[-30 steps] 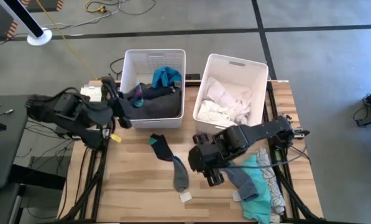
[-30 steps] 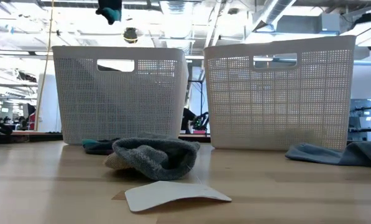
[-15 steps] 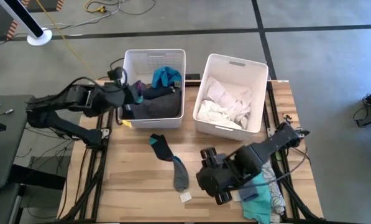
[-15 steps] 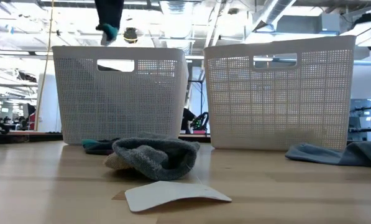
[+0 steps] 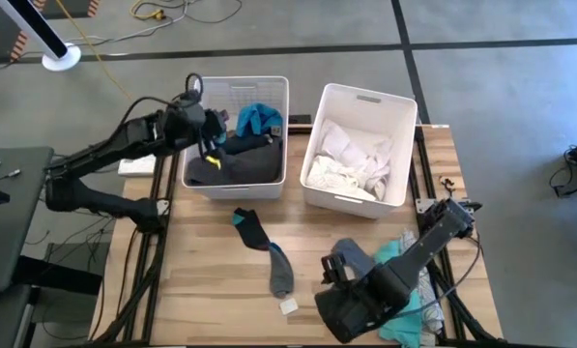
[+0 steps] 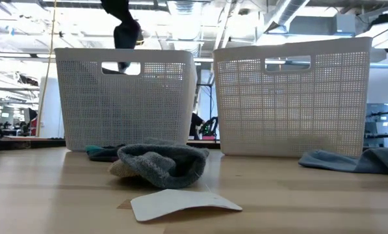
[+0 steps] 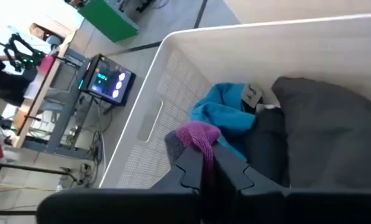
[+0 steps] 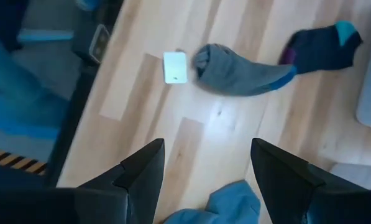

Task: Sort clothes
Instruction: Put the purple sock into the left white bin

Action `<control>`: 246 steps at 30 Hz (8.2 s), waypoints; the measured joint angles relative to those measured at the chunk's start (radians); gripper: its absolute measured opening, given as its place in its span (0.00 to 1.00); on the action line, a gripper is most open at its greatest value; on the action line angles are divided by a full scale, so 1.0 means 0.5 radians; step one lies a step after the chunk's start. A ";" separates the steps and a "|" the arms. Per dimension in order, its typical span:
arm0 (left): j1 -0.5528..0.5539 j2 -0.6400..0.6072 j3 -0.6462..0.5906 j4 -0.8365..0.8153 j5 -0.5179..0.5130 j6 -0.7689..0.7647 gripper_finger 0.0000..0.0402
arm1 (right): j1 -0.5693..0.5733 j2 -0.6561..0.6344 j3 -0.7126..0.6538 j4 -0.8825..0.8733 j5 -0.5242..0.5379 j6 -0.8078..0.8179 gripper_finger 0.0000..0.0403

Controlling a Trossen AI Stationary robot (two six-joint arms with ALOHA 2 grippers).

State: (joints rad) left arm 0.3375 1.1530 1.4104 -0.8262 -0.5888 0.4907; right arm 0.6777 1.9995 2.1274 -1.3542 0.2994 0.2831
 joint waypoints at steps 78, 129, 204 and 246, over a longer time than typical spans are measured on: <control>0.697 0.008 -0.243 0.186 1.122 -0.140 0.51 | -0.810 -0.119 -1.253 2.073 -0.114 -0.561 0.52; -0.141 -0.244 -0.242 0.223 0.903 -0.192 0.51 | -0.975 0.510 -1.218 2.473 -0.272 -0.457 0.02; -0.932 -0.091 -0.244 0.059 0.873 -0.513 0.51 | -0.955 0.311 -1.436 2.315 -0.481 -0.388 0.26; -1.310 0.070 -0.244 0.589 0.824 -0.454 0.51 | -0.708 -0.886 -1.441 2.320 0.407 -1.146 0.01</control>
State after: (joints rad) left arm -0.3177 1.1880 1.2884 -0.5316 -0.1766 0.2639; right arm 0.3239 1.5564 1.4067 -0.1942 0.5030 -0.2897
